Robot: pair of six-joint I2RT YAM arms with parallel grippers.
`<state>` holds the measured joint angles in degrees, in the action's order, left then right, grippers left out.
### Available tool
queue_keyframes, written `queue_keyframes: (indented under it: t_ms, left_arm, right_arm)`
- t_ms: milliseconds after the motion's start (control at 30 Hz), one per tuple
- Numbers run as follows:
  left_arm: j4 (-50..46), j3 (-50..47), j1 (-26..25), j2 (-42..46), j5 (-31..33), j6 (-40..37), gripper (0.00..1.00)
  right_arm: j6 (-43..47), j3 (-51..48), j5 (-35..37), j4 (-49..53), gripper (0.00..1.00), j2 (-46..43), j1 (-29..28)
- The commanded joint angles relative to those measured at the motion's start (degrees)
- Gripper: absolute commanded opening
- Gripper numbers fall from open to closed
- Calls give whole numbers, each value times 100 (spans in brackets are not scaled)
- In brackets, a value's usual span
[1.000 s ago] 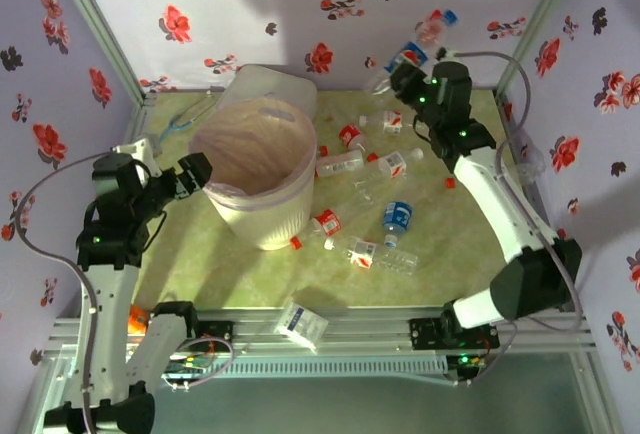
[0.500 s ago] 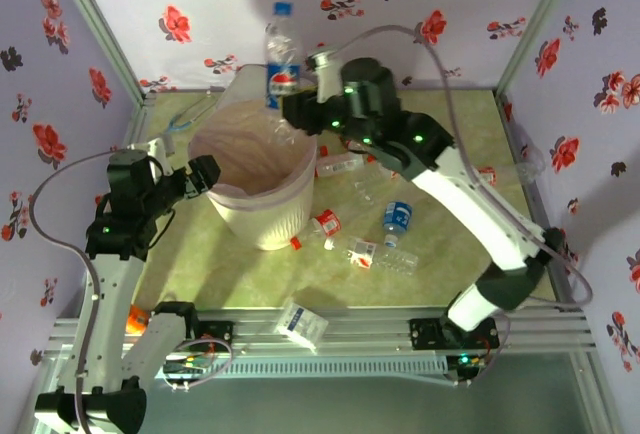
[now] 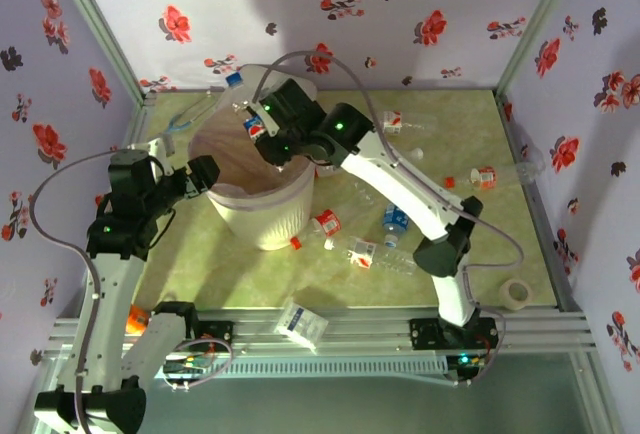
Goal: Put the plastic bottles in the bin
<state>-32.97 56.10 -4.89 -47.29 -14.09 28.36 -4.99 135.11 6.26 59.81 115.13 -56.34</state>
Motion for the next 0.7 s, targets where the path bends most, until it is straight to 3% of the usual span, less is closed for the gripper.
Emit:
queue_keyframes:
  t_ms: [0,333,400,667]
  left_arm:
    - [179,-53,-39,-6,72,-125,80]
    - [120,-46,-39,-6,157,-212,81]
    - [124,-37,-39,-3,152,-210,81]
    - [133,-81,-39,-17,176,-226,81]
  right_arm:
    - [209,339,145,560,32,394,-97]
    - [-7,-167,-129,395,34,910,-157]
    - [-66,-313,-256,307,41,976,-151]
    - [-136,-583,-291,-161,86,754,-152]
